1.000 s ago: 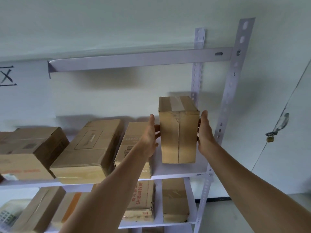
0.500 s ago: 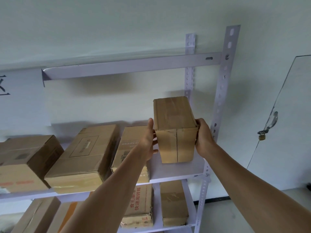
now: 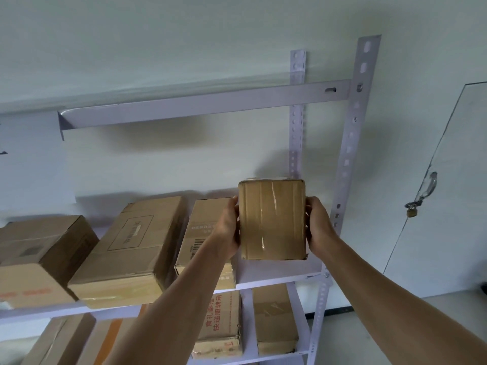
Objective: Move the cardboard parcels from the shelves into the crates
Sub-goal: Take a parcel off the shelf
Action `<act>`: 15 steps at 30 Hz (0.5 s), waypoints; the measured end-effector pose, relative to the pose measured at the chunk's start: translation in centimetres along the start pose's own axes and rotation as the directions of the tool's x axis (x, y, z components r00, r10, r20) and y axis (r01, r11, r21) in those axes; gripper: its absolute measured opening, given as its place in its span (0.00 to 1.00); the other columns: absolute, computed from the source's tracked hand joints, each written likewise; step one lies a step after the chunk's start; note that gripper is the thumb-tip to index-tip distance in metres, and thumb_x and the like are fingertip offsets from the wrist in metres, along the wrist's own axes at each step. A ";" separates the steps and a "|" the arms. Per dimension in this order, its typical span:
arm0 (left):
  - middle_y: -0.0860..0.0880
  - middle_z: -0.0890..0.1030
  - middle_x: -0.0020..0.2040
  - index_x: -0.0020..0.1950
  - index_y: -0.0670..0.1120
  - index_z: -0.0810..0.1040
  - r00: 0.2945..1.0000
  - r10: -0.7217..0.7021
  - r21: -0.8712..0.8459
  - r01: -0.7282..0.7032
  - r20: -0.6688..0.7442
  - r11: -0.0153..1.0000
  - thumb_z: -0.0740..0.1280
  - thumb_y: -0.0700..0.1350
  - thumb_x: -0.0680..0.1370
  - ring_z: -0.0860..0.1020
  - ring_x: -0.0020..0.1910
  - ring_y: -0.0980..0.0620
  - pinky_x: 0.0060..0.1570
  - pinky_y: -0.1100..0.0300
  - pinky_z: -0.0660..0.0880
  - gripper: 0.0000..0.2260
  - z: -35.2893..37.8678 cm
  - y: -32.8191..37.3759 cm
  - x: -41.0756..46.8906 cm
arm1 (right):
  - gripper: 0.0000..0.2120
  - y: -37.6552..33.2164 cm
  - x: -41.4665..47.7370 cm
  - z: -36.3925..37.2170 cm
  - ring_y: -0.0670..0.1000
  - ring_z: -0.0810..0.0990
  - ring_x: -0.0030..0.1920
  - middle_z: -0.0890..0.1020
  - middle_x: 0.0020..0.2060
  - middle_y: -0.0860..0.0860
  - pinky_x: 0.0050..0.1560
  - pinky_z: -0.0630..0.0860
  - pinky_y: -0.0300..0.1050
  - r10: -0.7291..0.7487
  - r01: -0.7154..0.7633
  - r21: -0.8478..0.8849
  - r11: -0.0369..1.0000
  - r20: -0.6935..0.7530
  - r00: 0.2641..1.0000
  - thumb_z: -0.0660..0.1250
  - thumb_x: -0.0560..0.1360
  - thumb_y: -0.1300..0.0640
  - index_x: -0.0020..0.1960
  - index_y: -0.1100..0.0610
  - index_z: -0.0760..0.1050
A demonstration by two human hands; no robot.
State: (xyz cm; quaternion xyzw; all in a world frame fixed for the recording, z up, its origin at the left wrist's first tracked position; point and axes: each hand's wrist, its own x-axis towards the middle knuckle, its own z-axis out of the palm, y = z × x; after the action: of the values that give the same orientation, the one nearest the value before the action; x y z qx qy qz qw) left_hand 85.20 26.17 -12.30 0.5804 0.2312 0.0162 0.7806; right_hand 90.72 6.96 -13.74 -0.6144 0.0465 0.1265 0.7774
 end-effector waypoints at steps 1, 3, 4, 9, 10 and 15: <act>0.44 0.89 0.51 0.49 0.49 0.92 1.000 -0.015 -0.020 0.015 0.024 1.000 0.57 0.63 0.85 0.89 0.45 0.46 0.46 0.50 0.86 0.28 0.0 -0.2 0.1 | 0.21 0.0 0.0 0.1 0.50 0.82 0.51 0.85 0.48 0.51 0.51 0.76 0.48 -0.012 0.012 -0.010 1.000 0.012 1.000 0.55 0.86 0.42 0.53 0.52 0.82; 0.45 0.91 0.46 0.43 0.51 0.93 0.998 -0.039 -0.054 0.042 0.046 0.998 0.59 0.67 0.84 0.90 0.39 0.49 0.40 0.53 0.84 0.30 0.1 -0.6 -0.1 | 0.27 0.1 0.0 0.3 0.52 0.86 0.52 0.88 0.50 0.53 0.51 0.78 0.49 -0.014 0.015 -0.026 1.000 0.037 0.999 0.53 0.86 0.35 0.59 0.51 0.84; 0.44 0.91 0.47 0.48 0.50 0.93 0.998 -0.036 -0.065 0.039 0.050 0.997 0.60 0.68 0.84 0.90 0.40 0.48 0.41 0.52 0.82 0.29 0.1 -0.9 -0.1 | 0.29 0.3 0.0 0.3 0.54 0.88 0.52 0.89 0.51 0.54 0.51 0.79 0.50 0.001 0.000 -0.022 1.000 0.058 0.998 0.52 0.85 0.33 0.59 0.51 0.85; 0.41 0.88 0.61 0.70 0.48 0.84 0.993 -0.025 -0.022 0.027 0.118 0.999 0.56 0.70 0.85 0.88 0.59 0.41 0.61 0.45 0.82 0.31 0.0 -2.0 0.0 | 0.28 1.1 -0.1 0.0 0.57 0.89 0.54 0.90 0.54 0.55 0.55 0.84 0.53 0.080 -0.083 0.019 0.996 0.125 0.989 0.55 0.85 0.33 0.63 0.51 0.84; 0.40 0.88 0.63 0.71 0.49 0.84 0.990 -0.026 -0.008 0.027 0.135 1.000 0.54 0.71 0.85 0.87 0.62 0.40 0.67 0.42 0.80 0.33 0.1 -2.1 0.0 | 0.27 1.2 -0.1 0.0 0.56 0.89 0.53 0.90 0.54 0.55 0.54 0.84 0.53 0.085 -0.089 0.026 0.996 0.132 0.988 0.55 0.85 0.33 0.64 0.51 0.84; 0.43 0.86 0.66 0.72 0.52 0.83 0.978 0.022 0.032 -0.029 0.209 0.999 0.49 0.73 0.84 0.86 0.65 0.42 0.66 0.43 0.79 0.35 0.2 -2.7 -0.3 | 0.29 1.1 -0.2 -0.4 0.57 0.90 0.53 0.89 0.55 0.55 0.50 0.86 0.53 0.082 -0.092 0.047 0.995 0.179 0.980 0.55 0.84 0.32 0.67 0.51 0.82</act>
State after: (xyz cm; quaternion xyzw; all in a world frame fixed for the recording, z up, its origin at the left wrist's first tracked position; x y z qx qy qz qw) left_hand 84.34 25.07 -14.63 0.5954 0.1409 -0.0389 0.7900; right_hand 90.33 6.82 -14.80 -0.5766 0.0076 0.2130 0.7887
